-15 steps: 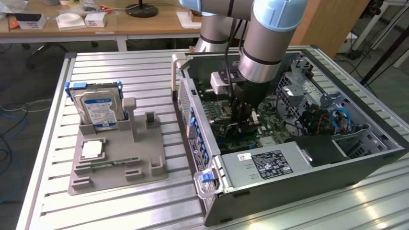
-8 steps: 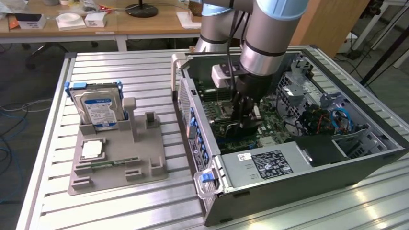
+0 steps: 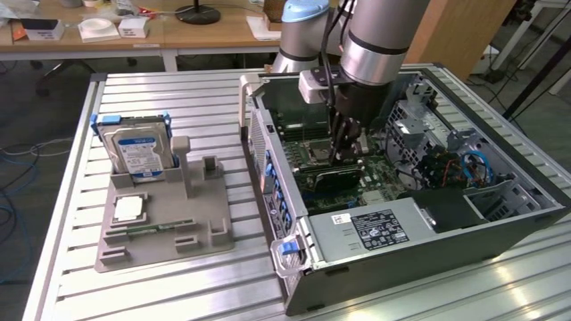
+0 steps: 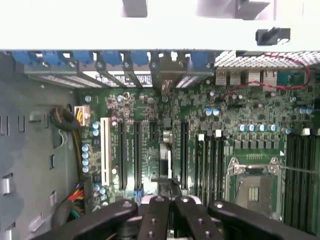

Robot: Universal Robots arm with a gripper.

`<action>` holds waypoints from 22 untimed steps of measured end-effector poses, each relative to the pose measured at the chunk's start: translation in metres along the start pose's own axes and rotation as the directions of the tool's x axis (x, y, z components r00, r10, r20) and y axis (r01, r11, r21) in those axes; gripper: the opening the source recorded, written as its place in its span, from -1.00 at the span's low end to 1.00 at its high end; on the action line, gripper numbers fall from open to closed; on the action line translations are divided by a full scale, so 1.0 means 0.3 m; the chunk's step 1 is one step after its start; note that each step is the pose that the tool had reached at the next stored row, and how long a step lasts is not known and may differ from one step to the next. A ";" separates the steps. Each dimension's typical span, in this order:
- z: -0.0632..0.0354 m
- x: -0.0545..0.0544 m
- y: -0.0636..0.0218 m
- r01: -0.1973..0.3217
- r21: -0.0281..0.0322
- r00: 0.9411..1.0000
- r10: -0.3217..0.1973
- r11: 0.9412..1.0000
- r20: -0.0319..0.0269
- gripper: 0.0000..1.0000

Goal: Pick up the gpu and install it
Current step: 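Insert the gpu into the slot, then press down on the gpu until it lock into place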

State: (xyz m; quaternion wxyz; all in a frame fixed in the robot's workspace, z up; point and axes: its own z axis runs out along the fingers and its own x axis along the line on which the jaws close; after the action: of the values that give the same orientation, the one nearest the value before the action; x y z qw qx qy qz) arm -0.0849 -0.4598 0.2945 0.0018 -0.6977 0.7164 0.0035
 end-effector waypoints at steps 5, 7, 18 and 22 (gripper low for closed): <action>0.000 0.000 0.000 0.000 0.000 1.000 0.000 1.000 0.000 -0.79; 0.000 0.000 0.000 0.000 0.000 1.000 0.000 1.000 0.000 -0.79; 0.004 0.000 -0.007 0.000 0.000 1.000 0.000 1.000 0.000 -0.79; 0.008 0.000 -0.008 0.000 0.000 1.000 0.000 1.000 0.000 -0.79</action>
State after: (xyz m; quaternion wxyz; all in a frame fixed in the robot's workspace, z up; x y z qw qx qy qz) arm -0.0826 -0.4598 0.2922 0.0017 -0.6977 0.7163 0.0034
